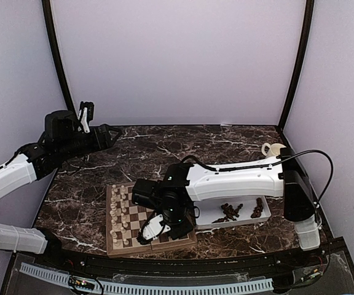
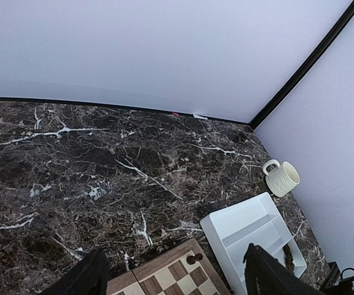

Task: Set up the chess pieces on the board
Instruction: Place the pawn at h7, then pick up the bishop from the storage box, then pass from the right arm to the left

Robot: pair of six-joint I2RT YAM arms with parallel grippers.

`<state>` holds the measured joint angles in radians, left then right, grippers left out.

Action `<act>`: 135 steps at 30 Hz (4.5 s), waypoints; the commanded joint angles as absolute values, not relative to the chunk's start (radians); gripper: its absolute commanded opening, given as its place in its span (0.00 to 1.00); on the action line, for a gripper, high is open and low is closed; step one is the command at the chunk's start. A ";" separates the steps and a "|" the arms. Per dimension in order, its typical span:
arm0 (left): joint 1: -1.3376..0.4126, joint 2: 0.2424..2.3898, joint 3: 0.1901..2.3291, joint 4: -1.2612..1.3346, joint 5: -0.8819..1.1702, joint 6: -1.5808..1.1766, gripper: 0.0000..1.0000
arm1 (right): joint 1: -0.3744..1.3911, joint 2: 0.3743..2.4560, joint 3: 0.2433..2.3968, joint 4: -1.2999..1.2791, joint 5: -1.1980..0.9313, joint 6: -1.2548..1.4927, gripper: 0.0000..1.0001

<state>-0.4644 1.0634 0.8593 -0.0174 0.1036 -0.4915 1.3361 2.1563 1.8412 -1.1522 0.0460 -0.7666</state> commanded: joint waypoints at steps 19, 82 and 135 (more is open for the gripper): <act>-0.462 1.059 0.839 -0.003 0.129 -0.511 0.79 | 1.342 2.157 1.866 -1.189 0.055 -0.794 0.45; -0.640 1.644 1.356 -0.044 0.534 -0.328 0.67 | 0.590 1.685 1.003 -0.819 -0.210 -1.080 0.41; -0.787 1.894 1.262 0.450 0.816 -0.678 0.53 | 0.680 1.769 1.605 -0.953 -0.498 -0.655 0.14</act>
